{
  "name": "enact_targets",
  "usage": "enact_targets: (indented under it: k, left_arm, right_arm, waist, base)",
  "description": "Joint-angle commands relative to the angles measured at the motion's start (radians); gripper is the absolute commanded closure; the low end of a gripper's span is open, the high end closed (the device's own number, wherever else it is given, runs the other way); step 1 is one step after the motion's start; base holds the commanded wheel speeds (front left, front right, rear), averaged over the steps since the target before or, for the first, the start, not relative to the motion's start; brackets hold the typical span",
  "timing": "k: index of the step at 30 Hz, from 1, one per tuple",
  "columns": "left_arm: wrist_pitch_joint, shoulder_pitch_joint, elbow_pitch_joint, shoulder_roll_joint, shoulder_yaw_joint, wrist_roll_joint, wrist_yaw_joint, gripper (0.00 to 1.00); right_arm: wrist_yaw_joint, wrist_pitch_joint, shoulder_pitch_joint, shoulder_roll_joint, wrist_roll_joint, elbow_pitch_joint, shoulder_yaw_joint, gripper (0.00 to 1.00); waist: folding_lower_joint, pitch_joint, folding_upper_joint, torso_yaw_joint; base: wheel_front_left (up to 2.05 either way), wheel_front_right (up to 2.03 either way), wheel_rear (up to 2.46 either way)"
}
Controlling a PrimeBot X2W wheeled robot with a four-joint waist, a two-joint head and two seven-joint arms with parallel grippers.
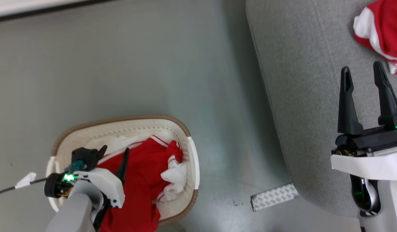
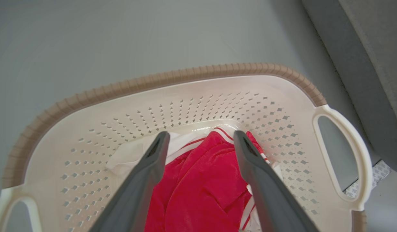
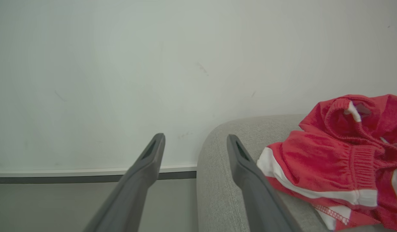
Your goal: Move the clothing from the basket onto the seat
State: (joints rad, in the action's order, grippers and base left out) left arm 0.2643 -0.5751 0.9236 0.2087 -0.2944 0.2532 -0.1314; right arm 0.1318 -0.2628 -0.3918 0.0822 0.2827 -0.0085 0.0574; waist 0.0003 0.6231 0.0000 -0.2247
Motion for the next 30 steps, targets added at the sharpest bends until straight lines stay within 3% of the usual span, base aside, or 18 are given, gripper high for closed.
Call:
enact_targets:
  k: [1,9,22,30]
  left_arm:
    - [0.0,-0.035,0.035,0.016,-0.023,0.019,0.002,0.0]
    - [-0.006,-0.159,0.188,0.073,-0.131,0.091,0.002,0.0]
    - [-0.048,-0.309,0.28,0.16,-0.28,0.162,0.002,0.0]
    - [-0.083,-0.365,0.302,0.172,-0.321,0.218,0.002,0.0]
  right_arm:
    - [-0.002,-0.003,-0.022,-0.008,-0.004,-0.019,0.006,0.0]
    - [-0.002,-0.002,-0.055,-0.027,-0.006,-0.103,0.035,0.0]
    - [-0.002,-0.002,-0.073,-0.033,0.056,-0.212,0.09,0.0]
    - [-0.002,-0.002,-0.064,-0.033,0.021,-0.252,0.095,0.0]
  waist:
    - [-0.0003,0.075,0.0,-0.03]
    - [-0.0003,0.201,0.0,-0.087]
    - [-0.0003,0.345,0.0,-0.164]
    - [-0.0003,0.379,0.0,-0.139]
  base:
    - [0.0,0.0,0.0]
    - [0.0,0.0,0.0]
    - [0.0,0.0,0.0]
    - [0.12,0.12,0.12]
